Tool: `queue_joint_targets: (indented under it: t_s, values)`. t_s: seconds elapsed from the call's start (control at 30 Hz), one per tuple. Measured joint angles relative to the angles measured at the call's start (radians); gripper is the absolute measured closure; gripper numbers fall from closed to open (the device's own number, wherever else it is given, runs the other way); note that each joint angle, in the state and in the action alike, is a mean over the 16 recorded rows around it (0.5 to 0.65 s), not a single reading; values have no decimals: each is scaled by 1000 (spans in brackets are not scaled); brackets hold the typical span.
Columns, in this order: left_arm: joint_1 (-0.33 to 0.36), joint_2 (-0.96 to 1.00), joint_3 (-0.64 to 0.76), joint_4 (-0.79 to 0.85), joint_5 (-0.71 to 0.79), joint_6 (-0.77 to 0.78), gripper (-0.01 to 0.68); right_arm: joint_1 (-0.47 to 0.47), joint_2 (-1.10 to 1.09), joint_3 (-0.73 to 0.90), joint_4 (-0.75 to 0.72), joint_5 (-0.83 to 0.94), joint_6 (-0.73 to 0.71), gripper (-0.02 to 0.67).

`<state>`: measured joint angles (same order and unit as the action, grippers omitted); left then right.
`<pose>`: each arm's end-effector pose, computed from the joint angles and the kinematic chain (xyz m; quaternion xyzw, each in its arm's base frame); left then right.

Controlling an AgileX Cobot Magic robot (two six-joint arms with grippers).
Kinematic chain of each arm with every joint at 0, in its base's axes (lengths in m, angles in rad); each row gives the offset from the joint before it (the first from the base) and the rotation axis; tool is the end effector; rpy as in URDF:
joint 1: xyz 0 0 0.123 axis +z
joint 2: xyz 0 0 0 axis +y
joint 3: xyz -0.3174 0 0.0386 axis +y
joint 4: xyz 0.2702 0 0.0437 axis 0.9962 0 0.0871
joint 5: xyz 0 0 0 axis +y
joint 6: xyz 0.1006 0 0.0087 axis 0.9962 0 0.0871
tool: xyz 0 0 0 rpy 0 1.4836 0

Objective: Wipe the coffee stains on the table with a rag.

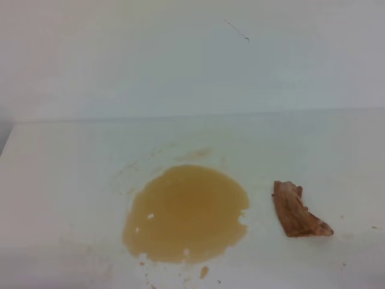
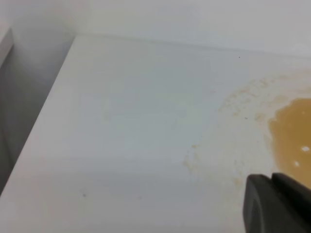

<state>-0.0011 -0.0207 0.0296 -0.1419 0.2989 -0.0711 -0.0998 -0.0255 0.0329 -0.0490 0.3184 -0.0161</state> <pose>0.0509 -0.0043 0.1744 -0.0671 0.7768 -0.0811 0.6209 0.0499 -0.0066 0.1713 0.0193 0.7859 -0.0562 0.6155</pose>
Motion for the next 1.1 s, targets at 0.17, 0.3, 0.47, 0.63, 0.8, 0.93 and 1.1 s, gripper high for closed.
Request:
queue_joint_targets:
  t_s: [0.17,0.3,0.47,0.63,0.8,0.93,1.1]
  values:
    - [0,-3,4,0,-1,0,672,0,0,0,0,0,0,652]
    - [0,-5,7,0,-3,0,672,0,0,0,0,0,0,652]
    - [0,-7,10,0,-4,0,672,0,0,0,0,0,0,652]
    - [0,-7,10,0,-4,0,672,0,0,0,0,0,0,652]
    - [0,-7,10,0,-4,0,672,0,2,-2,0,1,0,652]
    - [0,-7,10,0,-4,0,672,0,2,-2,0,1,0,652]
    - [0,-7,10,0,-4,0,672,0,2,-2,-2,0,0,652]
